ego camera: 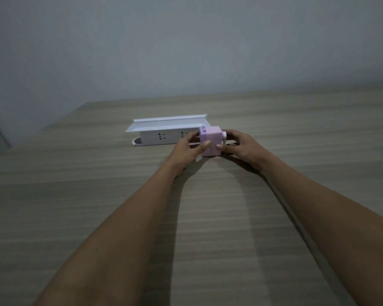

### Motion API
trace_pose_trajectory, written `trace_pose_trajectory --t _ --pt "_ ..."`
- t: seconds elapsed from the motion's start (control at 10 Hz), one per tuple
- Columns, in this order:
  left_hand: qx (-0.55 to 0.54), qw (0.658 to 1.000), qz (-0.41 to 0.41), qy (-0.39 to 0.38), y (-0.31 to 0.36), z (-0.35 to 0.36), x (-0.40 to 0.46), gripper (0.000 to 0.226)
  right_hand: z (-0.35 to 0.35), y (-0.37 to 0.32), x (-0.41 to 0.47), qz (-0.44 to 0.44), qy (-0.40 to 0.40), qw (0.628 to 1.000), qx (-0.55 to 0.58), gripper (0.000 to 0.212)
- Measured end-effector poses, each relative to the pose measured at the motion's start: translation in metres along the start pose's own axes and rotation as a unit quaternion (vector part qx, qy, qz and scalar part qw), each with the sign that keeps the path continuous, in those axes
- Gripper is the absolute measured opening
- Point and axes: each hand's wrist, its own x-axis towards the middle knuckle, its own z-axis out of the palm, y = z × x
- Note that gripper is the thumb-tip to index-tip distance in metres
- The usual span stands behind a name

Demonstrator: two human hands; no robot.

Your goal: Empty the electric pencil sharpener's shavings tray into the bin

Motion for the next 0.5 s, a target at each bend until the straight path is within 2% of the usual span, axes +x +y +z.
trace_pose_trajectory --t 0.1,0.2,0.3,0.4,0.5 --pt "-0.003 1.0 -0.014 -0.001 -0.001 0.0 -0.006 0.077 0.002 -0.002 -0.006 0.024 0.01 1.0 0.016 0.065" --pt "0.033 0.999 -0.018 0.028 0.003 -0.004 -0.021 0.079 0.011 -0.006 -0.023 0.028 0.086 0.996 -0.019 0.069" --pt "0.117 0.991 0.001 0.069 0.015 -0.013 -0.044 0.07 0.019 -0.015 -0.044 0.012 0.157 0.985 -0.064 0.058" --pt "0.237 0.964 0.028 0.115 0.025 -0.025 -0.073 0.061 0.03 -0.025 -0.068 -0.021 0.198 0.968 -0.153 0.045" --pt "0.329 0.93 0.028 0.164 0.037 -0.036 -0.1 0.058 0.041 -0.043 -0.087 -0.038 0.206 0.946 -0.249 0.04"
